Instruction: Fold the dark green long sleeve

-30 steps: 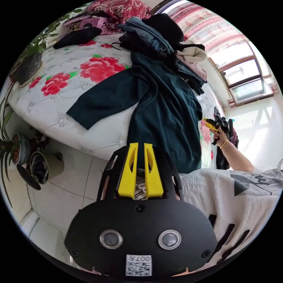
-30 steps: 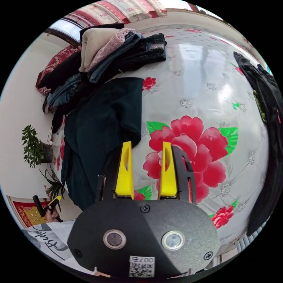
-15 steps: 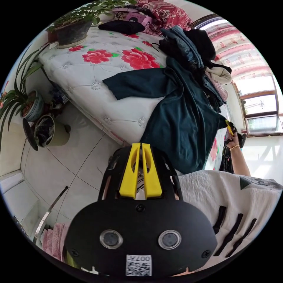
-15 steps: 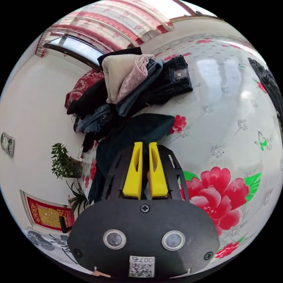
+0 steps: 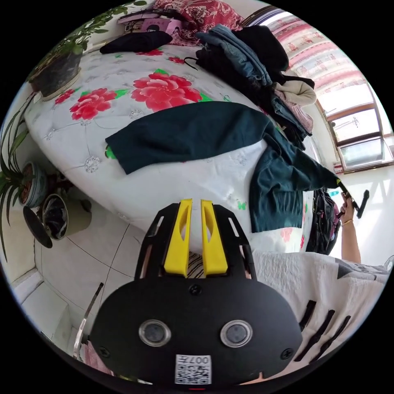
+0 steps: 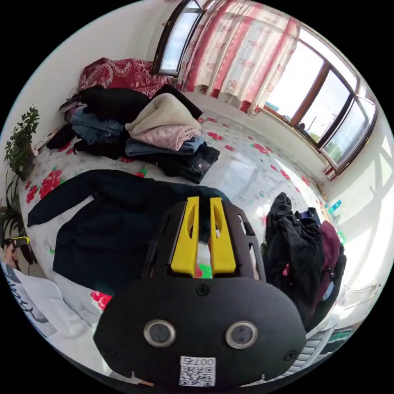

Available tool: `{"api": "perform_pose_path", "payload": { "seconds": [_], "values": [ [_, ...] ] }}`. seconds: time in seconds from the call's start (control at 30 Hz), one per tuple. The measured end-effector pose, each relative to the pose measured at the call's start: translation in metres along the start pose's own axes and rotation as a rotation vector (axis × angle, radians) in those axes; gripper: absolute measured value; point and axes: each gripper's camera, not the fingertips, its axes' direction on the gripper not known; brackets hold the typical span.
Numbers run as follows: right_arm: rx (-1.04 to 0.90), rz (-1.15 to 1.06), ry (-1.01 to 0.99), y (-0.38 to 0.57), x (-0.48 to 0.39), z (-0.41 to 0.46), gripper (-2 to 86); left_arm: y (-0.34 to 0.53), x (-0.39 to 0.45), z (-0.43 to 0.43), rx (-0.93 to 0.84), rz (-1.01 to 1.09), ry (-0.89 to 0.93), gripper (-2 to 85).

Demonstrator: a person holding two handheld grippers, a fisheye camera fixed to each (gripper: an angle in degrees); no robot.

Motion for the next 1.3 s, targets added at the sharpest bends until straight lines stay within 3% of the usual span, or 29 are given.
{"api": "perform_pose_path", "payload": {
  "seconds": [0.17, 0.37, 0.43, 0.53, 0.6, 0.67, 0.77, 0.83, 0.9, 0.97, 1.03, 1.13, 1.3],
  "values": [
    [-0.180, 0.140, -0.067, 0.072, -0.005, 0.041, 5.9, -0.040, 0.019, 0.011, -0.037, 0.131, 0.097, 7.3],
    [-0.287, 0.382, -0.273, 0.155, 0.026, 0.049, 9.0, -0.056, 0.091, 0.057, -0.240, 0.439, 0.152, 11.3],
    [-0.368, 0.378, -0.331, 0.184, 0.018, 0.063, 9.9, -0.053, 0.106, 0.079, -0.336, 0.448, 0.117, 8.8],
    [-0.431, 0.353, -0.390, 0.199, -0.001, 0.078, 9.5, -0.054, 0.122, 0.083, -0.331, 0.558, -0.017, 3.6],
    [-0.449, 0.336, -0.309, 0.198, -0.015, 0.080, 7.3, -0.060, 0.127, 0.087, -0.375, 0.650, -0.088, 0.9],
    [-0.483, 0.270, -0.224, 0.193, -0.029, 0.079, 4.8, -0.073, 0.123, 0.092, -0.426, 0.666, -0.004, -0.1],
    [-0.510, 0.240, -0.287, 0.170, -0.026, 0.075, 2.4, -0.117, 0.094, 0.086, -0.426, 0.468, 0.301, -0.7],
    [-0.333, 0.313, -0.428, 0.133, 0.011, 0.038, 1.3, -0.170, 0.073, 0.052, -0.280, 0.333, 0.574, -0.8],
    [-0.137, 0.409, -0.512, 0.099, 0.052, -0.007, 0.8, -0.215, 0.074, 0.013, -0.175, 0.339, 0.664, -0.8],
    [0.045, 0.466, -0.563, 0.068, 0.089, -0.061, 0.5, -0.251, 0.085, -0.041, -0.050, 0.403, 0.708, -0.9],
    [0.405, 0.451, -0.651, 0.048, 0.121, -0.158, 0.3, -0.272, 0.112, -0.122, 0.096, 0.545, 0.764, -0.9],
    [0.633, 0.359, -0.639, 0.053, 0.126, -0.262, 0.3, -0.247, 0.136, -0.213, 0.270, 0.743, 0.812, -0.9],
    [0.698, 0.183, -0.610, 0.132, 0.092, -0.331, 0.3, -0.156, 0.120, -0.249, 0.306, 0.895, 0.733, -0.8]
  ]
}}
